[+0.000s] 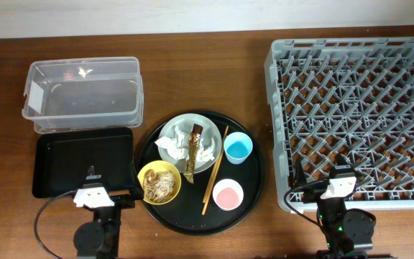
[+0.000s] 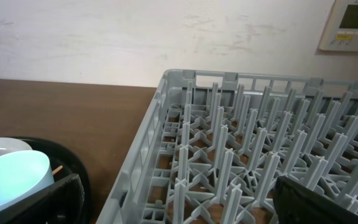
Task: Sort waste into correct bins and load items into the dishwasher rack
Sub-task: 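Move the left gripper toward the white plate on the round tray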
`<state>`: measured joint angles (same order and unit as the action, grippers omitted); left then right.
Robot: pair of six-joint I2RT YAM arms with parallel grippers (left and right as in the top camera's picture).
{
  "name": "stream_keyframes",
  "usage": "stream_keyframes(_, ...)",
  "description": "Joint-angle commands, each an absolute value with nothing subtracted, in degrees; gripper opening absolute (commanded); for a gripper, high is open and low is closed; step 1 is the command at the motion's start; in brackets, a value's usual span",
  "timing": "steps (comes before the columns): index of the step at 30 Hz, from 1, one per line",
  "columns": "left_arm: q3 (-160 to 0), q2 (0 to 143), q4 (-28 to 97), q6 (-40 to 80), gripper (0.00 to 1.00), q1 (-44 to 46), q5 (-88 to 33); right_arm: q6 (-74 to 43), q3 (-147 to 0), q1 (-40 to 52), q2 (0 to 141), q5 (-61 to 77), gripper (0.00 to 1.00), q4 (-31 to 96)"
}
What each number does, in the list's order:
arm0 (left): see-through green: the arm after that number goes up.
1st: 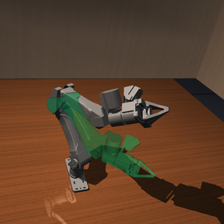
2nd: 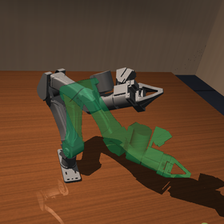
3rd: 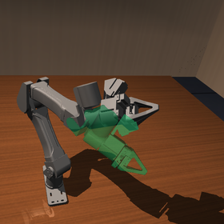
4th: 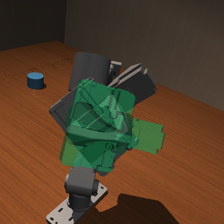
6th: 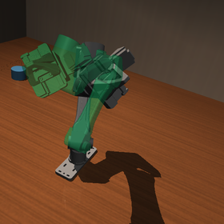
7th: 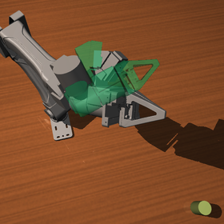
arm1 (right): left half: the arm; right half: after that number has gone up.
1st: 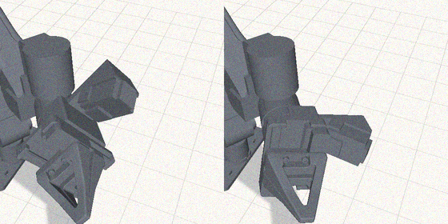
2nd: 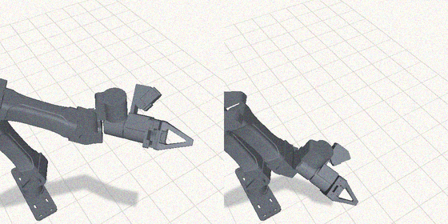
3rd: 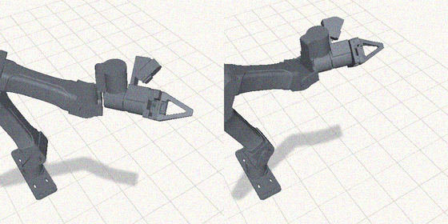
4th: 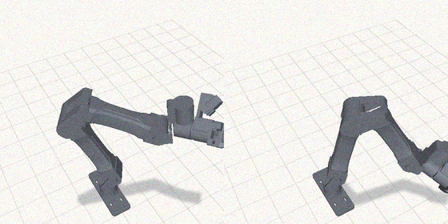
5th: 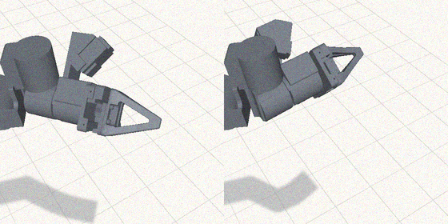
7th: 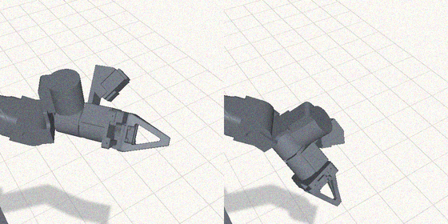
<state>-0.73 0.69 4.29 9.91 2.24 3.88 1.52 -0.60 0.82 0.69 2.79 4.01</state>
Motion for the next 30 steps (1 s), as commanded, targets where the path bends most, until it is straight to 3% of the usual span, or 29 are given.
stream_keyframes(1, -0.5, 0.3, 4.4, 9.5, 0.99, 2.6, 3.7, 1.5, -0.3, 0.6, 0.2, 2.3, 0.98, 4.3)
stream_keyframes(13, -1.0, 0.5, 5.7, 9.6, 0.99, 2.6, 2.1, -3.9, -0.8, 0.6, 0.5, 3.9, 0.98, 4.7)
stream_keyframes(18, -11.2, 8.6, 15.5, 9.6, 1.00, 2.6, 2.2, -5.4, -12.1, 0.6, 5.3, 4.9, 0.98, 18.8)
stream_keyframes(30, -50.0, 47.8, 48.9, 9.6, 1.00, 2.6, 2.1, -5.3, -47.4, 0.6, 36.6, 5.6, 0.98, 53.0)
